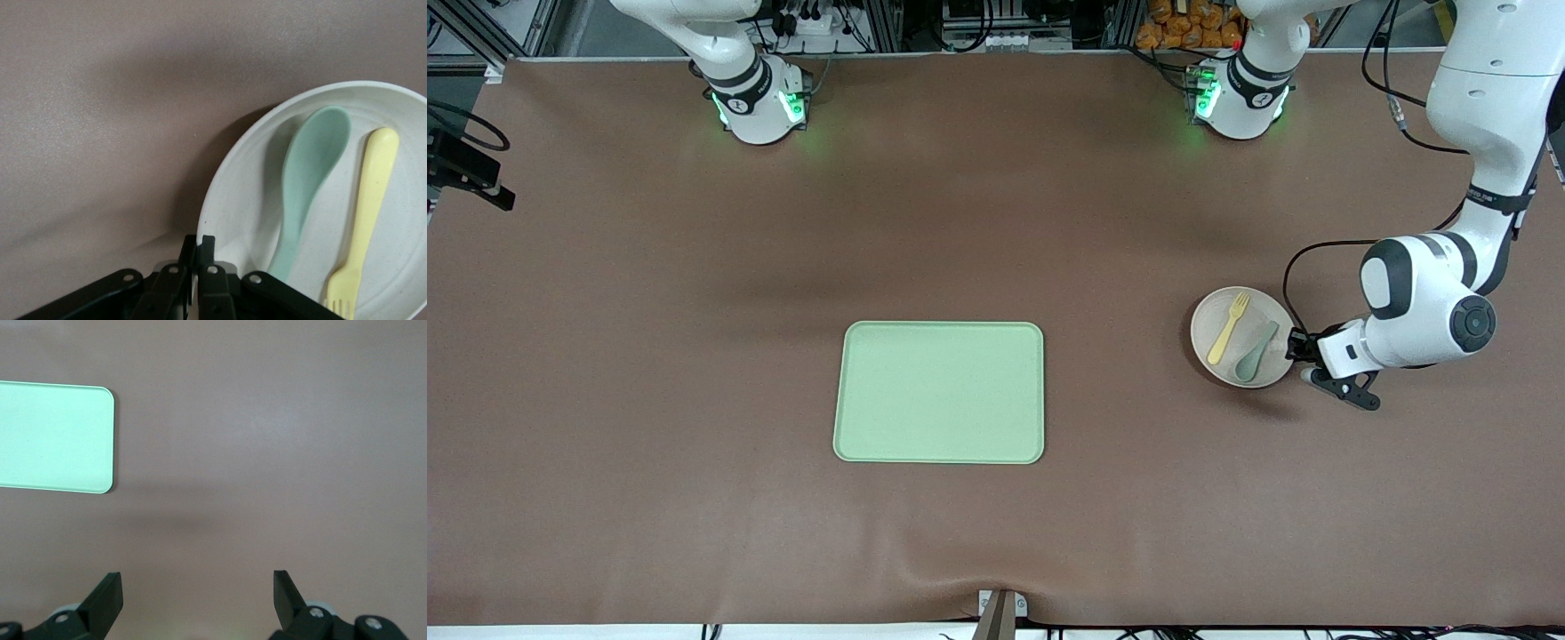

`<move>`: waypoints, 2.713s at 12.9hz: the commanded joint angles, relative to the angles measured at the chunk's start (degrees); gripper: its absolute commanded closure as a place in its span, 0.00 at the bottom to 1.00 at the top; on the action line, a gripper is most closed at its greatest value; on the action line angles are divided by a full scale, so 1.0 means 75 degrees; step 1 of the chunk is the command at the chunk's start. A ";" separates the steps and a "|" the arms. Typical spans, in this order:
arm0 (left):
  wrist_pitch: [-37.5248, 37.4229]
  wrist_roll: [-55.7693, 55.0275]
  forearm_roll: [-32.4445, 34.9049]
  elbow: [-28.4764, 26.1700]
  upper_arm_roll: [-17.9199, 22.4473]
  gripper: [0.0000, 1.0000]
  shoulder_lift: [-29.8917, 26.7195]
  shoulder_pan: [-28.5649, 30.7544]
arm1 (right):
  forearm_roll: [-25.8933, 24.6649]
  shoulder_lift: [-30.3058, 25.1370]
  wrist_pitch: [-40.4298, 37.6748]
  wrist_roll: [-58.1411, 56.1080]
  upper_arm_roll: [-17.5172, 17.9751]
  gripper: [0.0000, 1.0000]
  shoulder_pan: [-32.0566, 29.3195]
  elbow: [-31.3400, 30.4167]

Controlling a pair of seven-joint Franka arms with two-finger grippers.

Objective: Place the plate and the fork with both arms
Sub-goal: 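Close the left gripper on the plate rim, then slide the plate with the left gripper onto the green tray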

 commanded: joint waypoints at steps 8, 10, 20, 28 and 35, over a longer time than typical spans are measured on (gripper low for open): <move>-0.0559 0.0144 -0.0567 0.1057 -0.0477 1.00 0.0116 -0.0047 | 0.0099 0.0109 -0.0070 -0.0055 -0.0026 0.00 0.0025 0.0210; -0.0990 -0.0136 -0.0579 0.1433 -0.0782 1.00 0.0116 -0.0047 | 0.0099 0.0109 -0.0070 -0.0055 -0.0026 0.00 0.0025 0.0222; -0.1520 -0.3780 -0.1092 0.2910 -0.1358 1.00 0.0303 -0.1417 | 0.0099 0.0109 -0.0082 -0.0055 -0.0026 0.00 0.0025 0.0210; -0.1439 -0.5151 -0.1353 0.3917 -0.1335 1.00 0.1216 -0.2296 | 0.0099 0.0109 -0.0082 -0.0055 -0.0026 0.00 0.0025 0.0210; -0.0782 -0.6605 -0.1306 0.4458 -0.1171 1.00 0.1873 -0.3385 | 0.0099 0.0109 -0.0082 -0.0055 -0.0026 0.00 0.0013 0.0210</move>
